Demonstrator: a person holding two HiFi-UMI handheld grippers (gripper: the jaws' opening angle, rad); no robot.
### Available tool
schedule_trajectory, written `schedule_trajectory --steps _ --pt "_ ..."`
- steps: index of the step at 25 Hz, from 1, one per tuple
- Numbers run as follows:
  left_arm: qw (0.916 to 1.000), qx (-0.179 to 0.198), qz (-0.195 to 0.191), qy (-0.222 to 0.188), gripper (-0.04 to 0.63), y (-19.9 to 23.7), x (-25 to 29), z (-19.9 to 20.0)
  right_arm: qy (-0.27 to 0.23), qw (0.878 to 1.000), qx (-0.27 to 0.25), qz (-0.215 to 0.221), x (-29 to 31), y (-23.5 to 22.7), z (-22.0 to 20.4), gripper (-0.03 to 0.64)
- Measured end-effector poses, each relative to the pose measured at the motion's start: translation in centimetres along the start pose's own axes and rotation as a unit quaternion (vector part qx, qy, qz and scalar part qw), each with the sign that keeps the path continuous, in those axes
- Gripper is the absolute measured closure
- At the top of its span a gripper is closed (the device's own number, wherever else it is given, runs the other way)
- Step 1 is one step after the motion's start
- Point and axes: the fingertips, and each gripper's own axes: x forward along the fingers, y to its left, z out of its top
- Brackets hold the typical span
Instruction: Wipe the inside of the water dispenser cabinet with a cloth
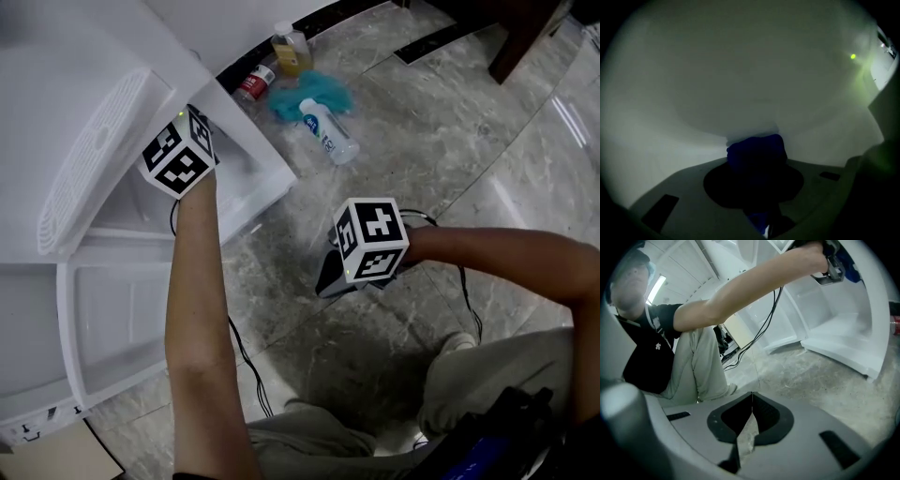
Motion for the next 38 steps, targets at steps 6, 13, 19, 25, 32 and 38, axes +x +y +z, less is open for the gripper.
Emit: schedule_trajectory --steps 6,13,19,25,32,38 --pt "0.9997 -0.007 0.01 -0.021 0.506 0.7 0.7 0.2 0.0 1.0 0.03 -0.003 -0.7 0.9 -2.7 0.618" --pt "1.0 0.004 -0.003 -0.005 0.506 -0.4 -0.9 0.0 0.013 1.0 0.021 0.01 0.6 0.9 -2.0 0.618" --pt "0.9999 -0.005 -0.014 -0.003 0.506 0.7 1.1 -0.1 0.009 0.999 0.028 0.021 1.1 1.6 -1.9 0.618" --pt "0.9968 -0.043 -0.062 0.025 0.506 -0.2 -0.3 -0.6 0.006 0.999 0.044 0.002 0.2 1.1 -3.0 0.618" --pt "0.9546 -0.04 -0.262 0.136 0.505 -5.1 -8.0 -4.5 -0.029 0.998 0.026 -0.057 -2.2 -2.1 0.5 0.618" --pt "0.9048 0.007 -0.389 0.173 0.505 -7.2 -14.0 -4.7 -0.071 0.987 0.025 -0.141 -6.2 -5.2 3.7 0.618"
